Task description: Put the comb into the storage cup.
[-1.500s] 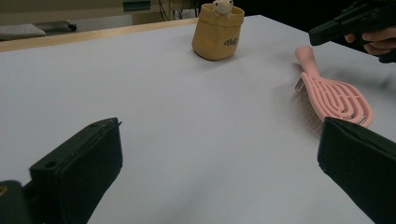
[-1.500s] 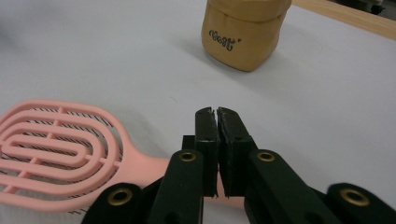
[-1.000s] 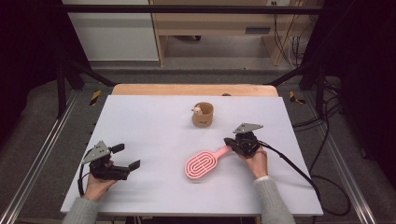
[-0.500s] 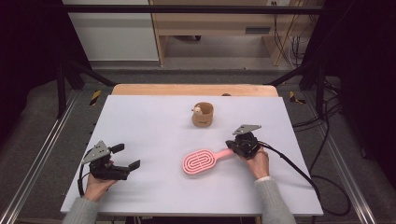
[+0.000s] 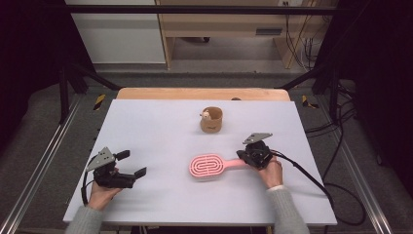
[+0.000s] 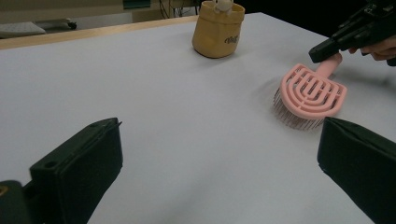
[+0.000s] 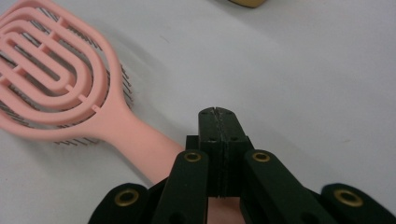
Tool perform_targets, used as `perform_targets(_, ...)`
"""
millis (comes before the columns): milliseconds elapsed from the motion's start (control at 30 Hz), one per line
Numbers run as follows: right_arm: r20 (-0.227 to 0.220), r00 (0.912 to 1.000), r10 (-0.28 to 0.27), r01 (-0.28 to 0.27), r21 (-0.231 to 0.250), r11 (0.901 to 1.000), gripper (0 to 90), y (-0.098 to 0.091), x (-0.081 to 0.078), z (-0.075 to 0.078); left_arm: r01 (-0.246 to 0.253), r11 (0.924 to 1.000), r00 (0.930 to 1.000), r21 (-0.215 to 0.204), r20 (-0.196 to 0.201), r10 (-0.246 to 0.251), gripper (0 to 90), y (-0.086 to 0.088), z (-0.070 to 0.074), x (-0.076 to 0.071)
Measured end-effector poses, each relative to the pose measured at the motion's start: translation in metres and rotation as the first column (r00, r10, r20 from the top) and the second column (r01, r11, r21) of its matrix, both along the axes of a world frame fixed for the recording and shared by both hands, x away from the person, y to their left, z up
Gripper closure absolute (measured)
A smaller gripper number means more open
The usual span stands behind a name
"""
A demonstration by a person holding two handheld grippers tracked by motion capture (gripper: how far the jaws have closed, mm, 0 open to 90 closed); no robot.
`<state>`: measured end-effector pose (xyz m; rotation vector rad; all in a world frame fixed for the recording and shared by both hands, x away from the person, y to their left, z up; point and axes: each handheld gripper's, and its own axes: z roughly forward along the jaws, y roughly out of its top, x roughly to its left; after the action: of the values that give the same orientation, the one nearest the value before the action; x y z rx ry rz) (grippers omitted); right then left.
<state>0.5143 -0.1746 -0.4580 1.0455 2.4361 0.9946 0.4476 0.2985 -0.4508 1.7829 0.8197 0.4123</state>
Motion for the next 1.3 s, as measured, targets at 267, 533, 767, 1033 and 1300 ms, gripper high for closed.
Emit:
perform_targets(267, -0.021, 0.9998, 0.007, -0.007, -0.015, 0.9999, 90.0, 0.001, -0.007, -0.001, 0.0, 1.0, 1.0, 0.002, -0.002, 0.0, 0.0, 0.0, 0.0, 0.0)
perform_targets(533, -0.046, 0.9989, 0.011, -0.011, -0.001, 0.9999, 90.0, -0.006, -0.014, -0.002, -0.001, 1.0, 1.0, 0.001, 0.0, 0.001, 0.0, 0.0, 0.0, 0.0)
perform_targets(767, -0.054, 0.9977, 0.04, -0.04, 0.0, 0.9992, 90.0, -0.007, -0.022, 0.0, -0.002, 1.0, 1.0, -0.001, 0.0, 0.002, 0.0, 0.0, 0.0, 0.0)
perform_targets(1033, -0.068, 0.9953, 0.07, -0.07, 0.001, 0.9976, 90.0, -0.005, -0.03, -0.001, -0.002, 1.0, 1.0, -0.001, 0.0, 0.002, 0.0, 0.001, 0.0, 0.0)
perform_targets(1300, -0.078, 0.9932, 0.086, -0.086, 0.009, 0.9963, 90.0, -0.003, -0.036, -0.001, -0.003, 1.0, 1.0, -0.001, -0.002, 0.003, 0.0, 0.0, 0.0, 0.0)
